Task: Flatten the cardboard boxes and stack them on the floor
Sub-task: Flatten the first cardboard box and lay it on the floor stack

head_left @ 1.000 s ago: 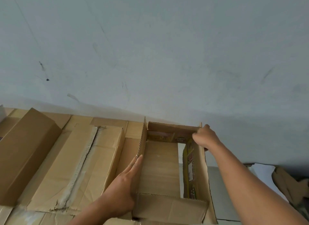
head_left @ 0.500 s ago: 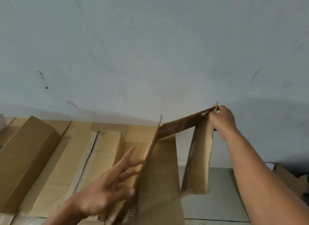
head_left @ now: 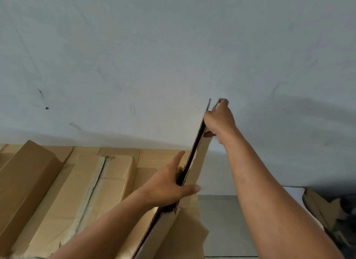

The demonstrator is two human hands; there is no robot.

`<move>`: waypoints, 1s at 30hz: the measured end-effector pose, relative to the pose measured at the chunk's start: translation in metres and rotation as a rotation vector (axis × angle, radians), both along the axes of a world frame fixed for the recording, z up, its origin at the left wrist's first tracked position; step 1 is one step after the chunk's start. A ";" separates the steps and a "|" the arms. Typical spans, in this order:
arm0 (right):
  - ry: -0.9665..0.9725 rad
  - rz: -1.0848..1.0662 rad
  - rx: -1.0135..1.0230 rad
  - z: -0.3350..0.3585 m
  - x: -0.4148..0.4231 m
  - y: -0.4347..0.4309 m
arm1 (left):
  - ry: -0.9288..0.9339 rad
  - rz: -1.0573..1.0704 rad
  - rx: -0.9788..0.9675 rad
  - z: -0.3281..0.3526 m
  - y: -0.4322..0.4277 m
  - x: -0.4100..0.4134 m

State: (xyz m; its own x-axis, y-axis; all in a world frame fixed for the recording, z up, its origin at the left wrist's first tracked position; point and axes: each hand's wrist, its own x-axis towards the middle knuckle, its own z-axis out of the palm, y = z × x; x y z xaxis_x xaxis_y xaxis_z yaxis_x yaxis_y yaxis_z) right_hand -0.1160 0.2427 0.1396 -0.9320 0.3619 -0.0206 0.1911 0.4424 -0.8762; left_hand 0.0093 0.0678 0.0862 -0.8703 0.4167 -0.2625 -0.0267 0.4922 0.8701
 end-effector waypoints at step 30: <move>-0.419 0.090 -1.142 -0.135 0.110 0.097 | -0.132 0.494 0.629 -0.032 -0.078 -0.044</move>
